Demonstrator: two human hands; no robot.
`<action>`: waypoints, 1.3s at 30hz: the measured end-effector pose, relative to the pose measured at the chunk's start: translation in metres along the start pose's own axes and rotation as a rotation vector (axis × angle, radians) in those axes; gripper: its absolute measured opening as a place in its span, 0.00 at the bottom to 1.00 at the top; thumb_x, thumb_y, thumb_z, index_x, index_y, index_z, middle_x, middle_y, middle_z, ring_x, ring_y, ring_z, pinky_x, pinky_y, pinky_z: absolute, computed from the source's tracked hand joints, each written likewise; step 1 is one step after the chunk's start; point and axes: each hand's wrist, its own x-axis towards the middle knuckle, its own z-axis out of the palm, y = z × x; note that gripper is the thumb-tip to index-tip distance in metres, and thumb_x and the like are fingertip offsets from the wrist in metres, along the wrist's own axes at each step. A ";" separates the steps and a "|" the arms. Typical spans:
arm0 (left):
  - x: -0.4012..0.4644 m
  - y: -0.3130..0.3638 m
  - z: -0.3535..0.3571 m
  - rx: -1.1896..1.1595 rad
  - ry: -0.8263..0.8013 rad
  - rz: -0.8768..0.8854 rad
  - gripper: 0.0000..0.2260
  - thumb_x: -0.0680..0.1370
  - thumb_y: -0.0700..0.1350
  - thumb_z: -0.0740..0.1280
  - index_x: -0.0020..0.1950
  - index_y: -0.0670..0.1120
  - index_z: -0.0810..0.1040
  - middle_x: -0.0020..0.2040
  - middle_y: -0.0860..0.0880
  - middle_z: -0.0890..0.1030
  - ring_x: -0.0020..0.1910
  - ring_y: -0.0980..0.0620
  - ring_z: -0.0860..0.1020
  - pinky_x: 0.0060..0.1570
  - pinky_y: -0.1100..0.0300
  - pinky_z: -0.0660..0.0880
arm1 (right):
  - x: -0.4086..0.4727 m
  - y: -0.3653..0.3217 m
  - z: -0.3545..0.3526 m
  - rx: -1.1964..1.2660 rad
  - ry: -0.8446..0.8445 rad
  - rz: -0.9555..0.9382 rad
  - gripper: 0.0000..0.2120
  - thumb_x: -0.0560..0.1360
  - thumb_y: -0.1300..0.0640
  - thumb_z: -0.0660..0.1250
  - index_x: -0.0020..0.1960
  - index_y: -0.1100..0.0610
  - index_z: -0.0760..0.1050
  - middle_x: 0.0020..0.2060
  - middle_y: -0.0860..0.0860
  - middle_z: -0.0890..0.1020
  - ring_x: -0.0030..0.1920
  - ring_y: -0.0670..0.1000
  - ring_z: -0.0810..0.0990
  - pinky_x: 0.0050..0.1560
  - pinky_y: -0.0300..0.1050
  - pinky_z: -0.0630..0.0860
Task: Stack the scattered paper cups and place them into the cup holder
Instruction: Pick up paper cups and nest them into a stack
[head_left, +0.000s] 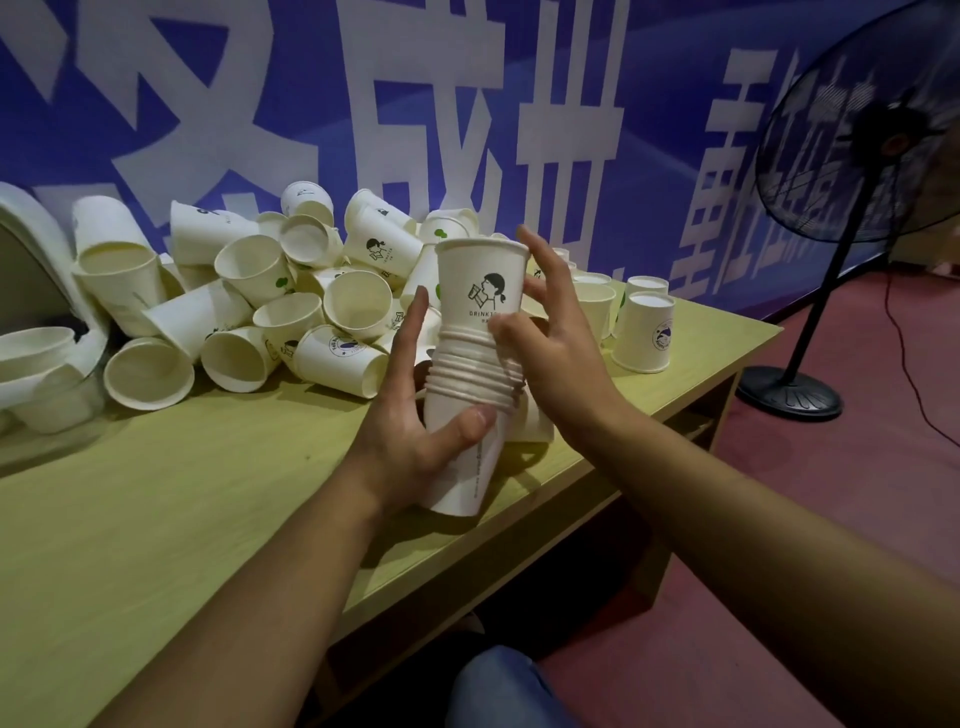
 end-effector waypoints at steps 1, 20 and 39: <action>0.000 0.001 0.000 0.003 0.021 0.013 0.49 0.67 0.61 0.73 0.79 0.67 0.44 0.69 0.49 0.74 0.59 0.52 0.81 0.57 0.46 0.81 | 0.000 0.001 0.000 0.003 -0.018 -0.012 0.27 0.80 0.60 0.62 0.75 0.43 0.63 0.66 0.48 0.69 0.49 0.39 0.81 0.40 0.37 0.80; -0.058 0.039 -0.036 0.215 0.310 -0.089 0.41 0.65 0.54 0.82 0.69 0.68 0.59 0.57 0.64 0.72 0.49 0.71 0.78 0.39 0.71 0.77 | -0.005 0.017 -0.024 -1.043 -0.236 -0.041 0.27 0.72 0.42 0.72 0.68 0.43 0.69 0.63 0.46 0.79 0.62 0.53 0.73 0.62 0.54 0.63; -0.109 0.069 -0.077 0.176 0.262 -0.189 0.45 0.62 0.63 0.74 0.76 0.72 0.56 0.63 0.57 0.78 0.57 0.63 0.79 0.49 0.68 0.77 | -0.001 -0.054 0.102 0.178 -0.208 -0.130 0.22 0.76 0.58 0.69 0.66 0.45 0.68 0.59 0.47 0.72 0.56 0.50 0.78 0.52 0.45 0.82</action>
